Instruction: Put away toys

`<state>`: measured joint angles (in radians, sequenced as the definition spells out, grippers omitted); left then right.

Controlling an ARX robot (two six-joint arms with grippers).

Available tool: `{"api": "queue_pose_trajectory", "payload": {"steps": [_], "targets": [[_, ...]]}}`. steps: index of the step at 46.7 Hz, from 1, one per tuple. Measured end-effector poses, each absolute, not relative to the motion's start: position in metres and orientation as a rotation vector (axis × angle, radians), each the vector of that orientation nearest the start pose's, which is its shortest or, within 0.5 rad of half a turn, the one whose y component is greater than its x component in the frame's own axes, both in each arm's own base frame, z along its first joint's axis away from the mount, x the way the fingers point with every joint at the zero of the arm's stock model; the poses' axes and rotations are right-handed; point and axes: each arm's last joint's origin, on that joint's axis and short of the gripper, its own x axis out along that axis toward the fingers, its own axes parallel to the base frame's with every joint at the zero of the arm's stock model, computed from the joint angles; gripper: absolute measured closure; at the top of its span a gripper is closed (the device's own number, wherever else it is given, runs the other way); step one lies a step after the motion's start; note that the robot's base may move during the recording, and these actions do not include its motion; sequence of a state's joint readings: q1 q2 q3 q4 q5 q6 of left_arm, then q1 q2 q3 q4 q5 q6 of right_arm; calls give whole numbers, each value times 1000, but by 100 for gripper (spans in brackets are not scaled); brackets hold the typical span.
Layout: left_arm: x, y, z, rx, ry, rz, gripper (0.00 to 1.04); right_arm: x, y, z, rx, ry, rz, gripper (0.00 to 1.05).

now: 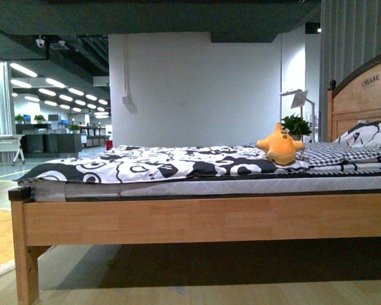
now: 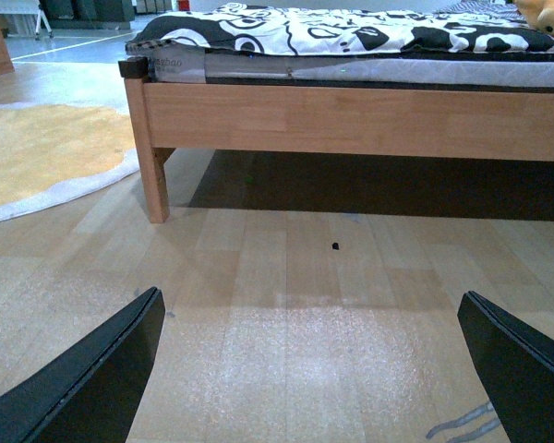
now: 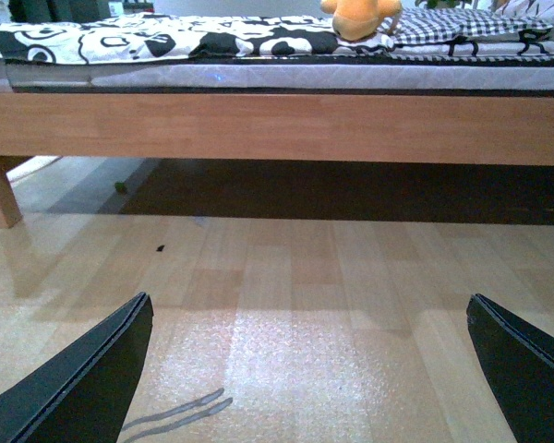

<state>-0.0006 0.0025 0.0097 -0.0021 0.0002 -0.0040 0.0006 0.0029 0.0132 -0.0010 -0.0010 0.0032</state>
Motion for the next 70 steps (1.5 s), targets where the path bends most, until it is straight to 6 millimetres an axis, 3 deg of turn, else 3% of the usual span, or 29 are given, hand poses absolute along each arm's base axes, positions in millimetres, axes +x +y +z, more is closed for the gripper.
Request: {"api": "queue_pose_trajectory", "payload": {"steps": [70], "targets": [[97,0,166,-4,-5,-1,6,97,0,168,3,-9,2,0]]}}
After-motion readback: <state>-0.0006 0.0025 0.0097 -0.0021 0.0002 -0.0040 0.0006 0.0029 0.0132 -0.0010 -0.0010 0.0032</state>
